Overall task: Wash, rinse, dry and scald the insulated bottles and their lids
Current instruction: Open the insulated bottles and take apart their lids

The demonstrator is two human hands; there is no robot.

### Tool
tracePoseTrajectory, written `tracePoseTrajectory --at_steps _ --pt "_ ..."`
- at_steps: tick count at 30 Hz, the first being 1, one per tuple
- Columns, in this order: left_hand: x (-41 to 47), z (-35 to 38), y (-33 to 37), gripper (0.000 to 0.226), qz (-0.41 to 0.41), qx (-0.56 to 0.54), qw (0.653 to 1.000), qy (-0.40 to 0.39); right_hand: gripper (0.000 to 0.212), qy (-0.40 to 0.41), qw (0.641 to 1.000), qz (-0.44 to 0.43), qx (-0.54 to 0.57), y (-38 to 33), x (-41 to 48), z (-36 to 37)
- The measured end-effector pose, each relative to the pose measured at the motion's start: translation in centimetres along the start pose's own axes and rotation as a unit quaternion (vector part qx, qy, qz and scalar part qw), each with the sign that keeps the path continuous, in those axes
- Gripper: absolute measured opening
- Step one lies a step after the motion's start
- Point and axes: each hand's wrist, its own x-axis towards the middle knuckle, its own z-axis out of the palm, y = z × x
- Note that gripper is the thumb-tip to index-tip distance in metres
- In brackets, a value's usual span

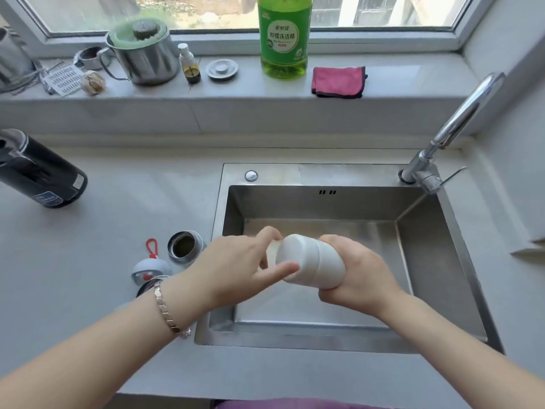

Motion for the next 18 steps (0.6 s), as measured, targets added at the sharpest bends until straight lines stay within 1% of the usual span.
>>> tracePoseTrajectory --at_steps 1,2,3,4,5,6,7,8,9,10,12,13,15,16,18 --pt "0.0 0.3 0.1 0.086 -0.006 -0.006 1.000 -0.003 0.050 -0.007 1.000 0.007 0.006 0.1 0.0 0.0" --pt "-0.1 0.4 0.4 0.082 0.018 -0.048 0.999 -0.003 0.050 -0.012 1.000 0.007 0.009 0.1 0.0 0.0" --pt "-0.2 0.4 0.7 0.077 0.065 -0.084 0.994 -0.002 0.052 -0.017 1.000 0.002 0.008 0.1 0.0 0.0" --pt "-0.1 0.7 0.9 0.070 0.117 -0.088 0.989 0.020 0.052 -0.025 1.000 -0.001 0.006 0.1 0.0 0.1" --pt "-0.2 1.2 0.6 0.062 0.135 -0.092 0.986 0.035 0.051 -0.033 0.999 -0.004 0.004 0.0 0.0 0.1" --pt "-0.3 1.2 0.6 0.058 0.110 -0.110 0.987 0.031 0.050 -0.040 0.999 -0.003 0.003 0.0 -0.1 0.2" --pt "-0.2 0.9 0.9 0.061 0.065 -0.135 0.989 0.023 0.049 -0.044 0.999 -0.001 0.004 0.1 -0.1 0.2" --pt "-0.2 0.9 1.0 0.065 0.043 -0.137 0.990 0.012 0.049 -0.044 0.999 0.001 0.005 0.1 -0.1 0.3" --pt "-0.3 1.0 1.1 0.068 0.038 -0.136 0.990 -0.002 0.050 -0.045 0.999 0.001 0.008 0.1 -0.2 0.3" --pt "-0.4 1.2 1.3 0.067 0.053 -0.128 0.990 -0.012 0.051 -0.048 0.999 0.000 0.011 0.0 -0.2 0.4" --pt "-0.3 1.6 1.0 0.061 0.070 -0.151 0.986 -0.013 0.050 -0.066 0.998 -0.002 0.015 -0.1 -0.4 0.5" --pt "-0.4 1.5 0.8 0.060 0.042 -0.184 0.982 -0.006 0.050 -0.077 0.997 0.001 0.010 0.0 -0.5 0.5" --pt "-0.5 1.3 0.1 0.061 -0.047 -0.236 0.971 0.019 0.052 -0.092 0.995 0.016 -0.021 0.3 -0.6 0.2" --pt "-0.7 1.1 -0.3 0.062 -0.089 -0.233 0.968 0.027 0.053 -0.100 0.994 0.026 -0.048 0.6 -0.6 0.0" --pt "-1.2 1.0 -1.3 0.065 -0.151 -0.194 0.969 0.035 0.053 -0.129 0.983 0.047 -0.120 1.2 -0.3 -0.4"
